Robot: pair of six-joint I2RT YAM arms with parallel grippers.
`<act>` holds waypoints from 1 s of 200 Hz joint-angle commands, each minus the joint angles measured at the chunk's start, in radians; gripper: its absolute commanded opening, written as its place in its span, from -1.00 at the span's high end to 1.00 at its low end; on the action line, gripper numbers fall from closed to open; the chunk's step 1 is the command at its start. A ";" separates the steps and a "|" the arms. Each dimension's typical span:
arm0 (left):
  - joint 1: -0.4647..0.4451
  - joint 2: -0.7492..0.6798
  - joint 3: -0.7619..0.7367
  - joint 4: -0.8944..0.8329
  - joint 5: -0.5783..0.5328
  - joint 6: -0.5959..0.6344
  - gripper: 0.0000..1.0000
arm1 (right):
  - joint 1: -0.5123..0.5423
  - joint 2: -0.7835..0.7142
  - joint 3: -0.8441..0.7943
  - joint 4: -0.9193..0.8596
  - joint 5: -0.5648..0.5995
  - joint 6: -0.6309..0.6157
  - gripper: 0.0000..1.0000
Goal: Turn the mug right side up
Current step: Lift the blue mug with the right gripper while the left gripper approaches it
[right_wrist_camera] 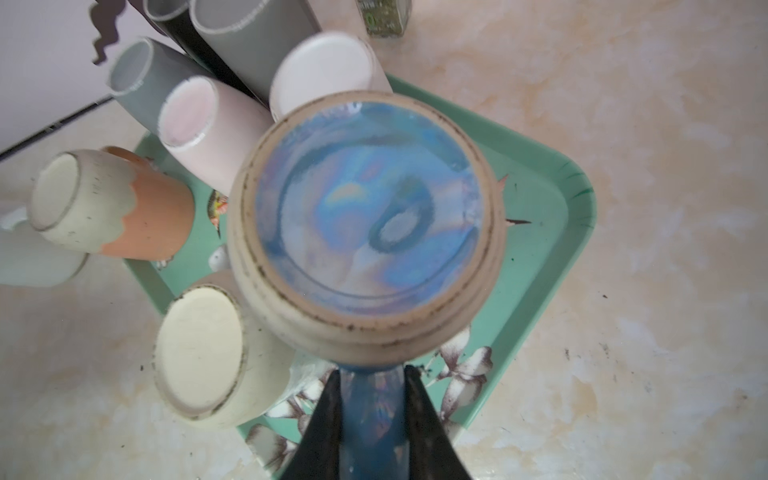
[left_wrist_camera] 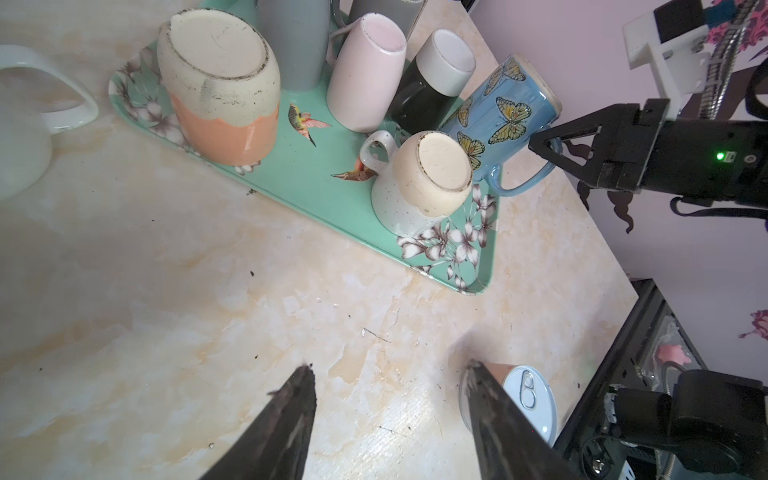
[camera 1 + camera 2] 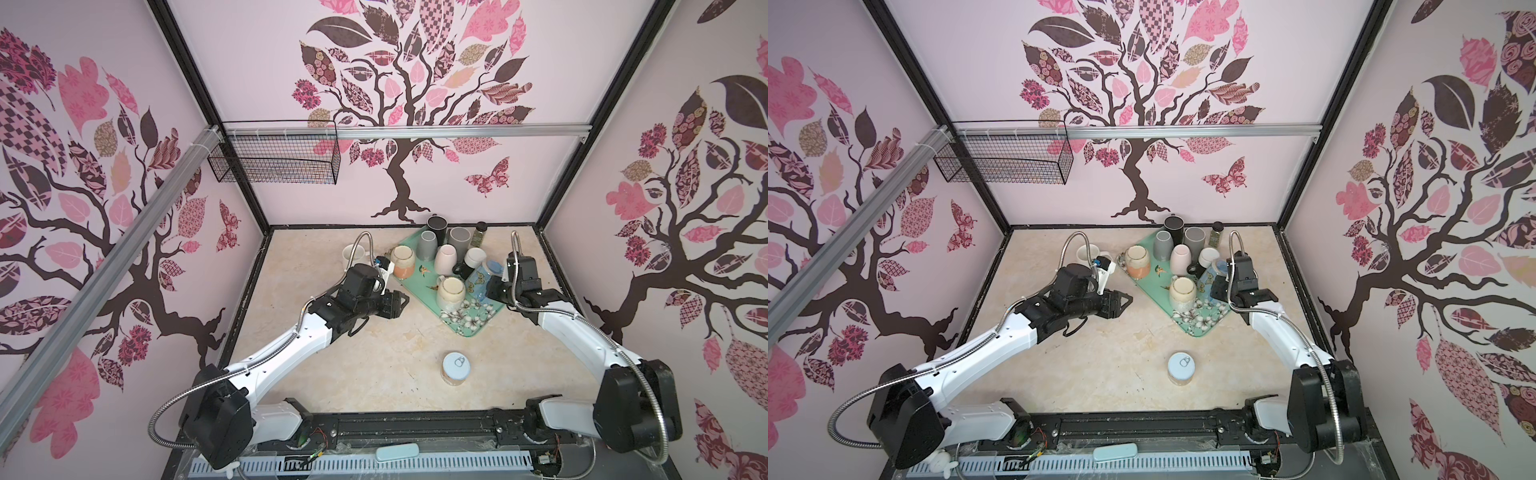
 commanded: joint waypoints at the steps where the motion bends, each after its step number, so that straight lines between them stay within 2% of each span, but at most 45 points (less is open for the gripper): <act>1: 0.011 -0.011 0.012 0.055 0.040 -0.039 -0.22 | 0.002 -0.105 0.051 0.155 -0.019 0.040 1.00; 51: 0.037 -0.011 0.030 0.147 0.114 -0.134 -0.23 | 0.002 -0.160 0.069 0.209 -0.083 0.124 1.00; 91: 0.118 0.025 0.007 0.318 0.288 -0.373 -0.23 | 0.015 -0.134 0.091 0.300 -0.198 0.257 1.00; 128: 0.158 0.075 -0.006 0.498 0.418 -0.549 -0.24 | 0.112 -0.067 0.117 0.424 -0.248 0.379 1.00; 159: 0.163 0.119 -0.010 0.588 0.462 -0.689 -0.25 | 0.190 0.013 0.141 0.555 -0.280 0.488 1.00; 200: 0.198 0.196 -0.048 0.782 0.490 -0.897 -0.23 | 0.262 0.113 0.190 0.668 -0.310 0.573 1.00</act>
